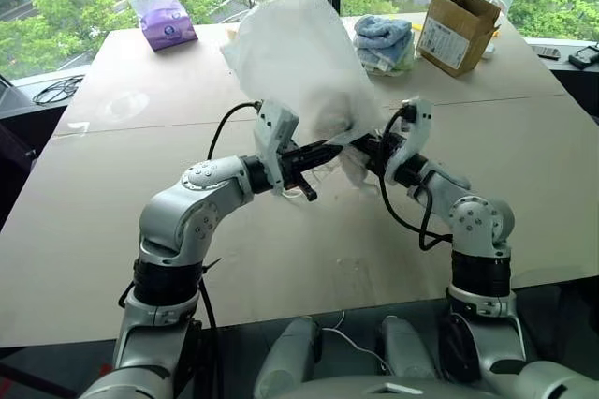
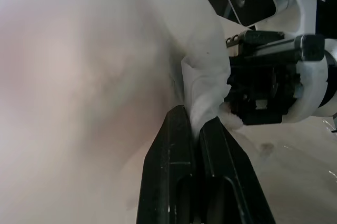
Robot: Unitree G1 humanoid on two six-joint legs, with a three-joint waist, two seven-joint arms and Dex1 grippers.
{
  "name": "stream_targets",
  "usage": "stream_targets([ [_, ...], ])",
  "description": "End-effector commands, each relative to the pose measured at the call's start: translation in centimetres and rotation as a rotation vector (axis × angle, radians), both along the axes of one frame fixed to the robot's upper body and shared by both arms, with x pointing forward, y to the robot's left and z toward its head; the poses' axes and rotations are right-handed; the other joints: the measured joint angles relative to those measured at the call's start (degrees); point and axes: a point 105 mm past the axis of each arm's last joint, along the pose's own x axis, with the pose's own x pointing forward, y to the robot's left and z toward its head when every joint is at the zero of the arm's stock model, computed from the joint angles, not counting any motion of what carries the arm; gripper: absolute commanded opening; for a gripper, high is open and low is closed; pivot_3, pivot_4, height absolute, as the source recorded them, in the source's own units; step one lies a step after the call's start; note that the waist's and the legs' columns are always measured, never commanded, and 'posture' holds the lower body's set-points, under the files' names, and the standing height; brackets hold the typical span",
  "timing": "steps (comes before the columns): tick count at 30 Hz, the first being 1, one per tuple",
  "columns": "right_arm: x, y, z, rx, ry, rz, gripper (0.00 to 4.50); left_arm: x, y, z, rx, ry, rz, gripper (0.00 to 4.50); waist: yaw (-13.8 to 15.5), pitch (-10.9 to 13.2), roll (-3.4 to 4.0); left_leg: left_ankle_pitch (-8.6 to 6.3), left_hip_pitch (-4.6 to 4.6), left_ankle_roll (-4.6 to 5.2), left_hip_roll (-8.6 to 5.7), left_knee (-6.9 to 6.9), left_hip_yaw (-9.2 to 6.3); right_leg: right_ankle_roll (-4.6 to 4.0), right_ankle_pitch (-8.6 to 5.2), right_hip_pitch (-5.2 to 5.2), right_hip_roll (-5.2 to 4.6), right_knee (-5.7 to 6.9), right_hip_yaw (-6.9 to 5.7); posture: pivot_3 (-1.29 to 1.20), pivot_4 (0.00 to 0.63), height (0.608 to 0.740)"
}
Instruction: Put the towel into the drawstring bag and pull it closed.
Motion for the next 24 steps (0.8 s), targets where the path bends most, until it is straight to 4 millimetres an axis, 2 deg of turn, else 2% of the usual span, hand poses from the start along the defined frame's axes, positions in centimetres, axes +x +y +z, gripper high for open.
stream_targets([
  [1, -1.0, 0.5, 0.3, -0.137, -0.170, -0.005, 0.01, 1.2, 0.2, 2.3, -0.049, -0.057, 0.054, 0.00, 0.0, 0.0, 0.00, 0.00, 0.00, 0.00, 0.00, 0.00, 0.00, 0.00, 0.00, 0.00, 0.00, 0.00, 0.00, 0.00, 0.150, 0.740],
  [3, -2.0, 1.5, -1.9, -0.379, -0.306, 0.042, 0.01, 1.5, -0.1, 3.4, -0.081, -0.061, 0.051, 0.00, 0.0, 0.0, 0.00, 0.00, -0.01, 0.00, -0.04, 0.02, 0.03, 0.00, 0.00, -0.07, 0.00, -0.01, 0.01, 0.00, 0.150, 0.740],
  [4, -2.3, 1.8, -2.3, -0.424, -0.354, 0.050, 0.01, 1.5, -0.3, 3.7, -0.083, -0.063, 0.041, 0.00, -0.2, 0.0, 0.00, 0.00, -0.01, 0.00, -0.08, 0.04, 0.04, 0.01, 0.00, -0.08, -0.01, 0.00, 0.02, 0.00, 0.150, 0.740],
  [6, -1.9, 1.7, -1.6, -0.369, -0.373, -0.016, 0.01, 1.4, -0.6, 4.0, -0.079, -0.059, 0.025, 0.00, -1.0, 0.0, -0.01, 0.00, 0.00, 0.00, -0.06, 0.01, 0.06, 0.02, 0.00, -0.08, -0.01, 0.02, 0.03, 0.00, 0.150, 0.740],
  [8, -0.3, 0.6, 0.2, -0.251, -0.357, -0.167, 0.01, 1.2, -0.8, 3.8, -0.073, -0.039, 0.007, 0.00, -1.8, 0.0, 0.00, 0.02, 0.00, -0.04, 0.03, -0.04, 0.14, 0.01, 0.00, -0.13, 0.03, 0.08, 0.15, 0.00, 0.150, 0.740],
  [10, 1.0, -0.4, 1.2, -0.182, -0.334, -0.283, 0.01, 1.0, -0.9, 3.5, -0.061, -0.016, -0.004, 0.00, -2.1, 0.0, 0.02, 0.06, 0.02, -0.10, 0.13, -0.07, 0.16, 0.00, 0.00, -0.16, 0.09, 0.14, 0.19, 0.00, 0.150, 0.740],
  [13, 0.7, 0.8, 1.3, -0.182, -0.356, -0.209, 0.01, 0.7, -1.1, 2.9, -0.048, 0.015, -0.026, 0.00, -1.8, 0.0, 0.02, 0.09, 0.03, -0.14, 0.14, -0.05, 0.11, -0.01, 0.01, -0.15, 0.15, 0.14, 0.16, 0.00, 0.150, 0.740],
  [17, 2.2, -1.1, 2.3, -0.052, -0.275, -0.333, 0.01, 0.9, -0.9, 2.6, -0.027, 0.018, -0.015, 0.00, -1.8, 0.0, 0.03, 0.08, 0.04, -0.14, 0.14, -0.14, 0.11, -0.01, 0.01, -0.16, 0.14, 0.10, 0.17, 0.00, 0.150, 0.740],
  [21, 0.4, 1.9, 2.4, -0.081, -0.325, -0.147, 0.01, 1.0, -1.0, 2.5, -0.025, 0.019, -0.014, 0.00, -1.8, 0.0, 0.05, 0.09, 0.04, -0.14, 0.15, -0.18, 0.13, -0.01, 0.01, -0.17, 0.14, 0.07, 0.19, 0.00, 0.150, 0.740],
  [24, -0.1, 2.7, 2.0, -0.093, -0.316, -0.115, 0.01, 1.0, -1.3, 2.6, -0.032, 0.019, -0.021, 0.00, -2.2, 0.0, 0.05, 0.09, 0.04, -0.15, 0.16, -0.27, 0.14, -0.02, 0.01, -0.22, 0.15, 0.08, 0.20, 0.00, 0.150, 0.740],
])
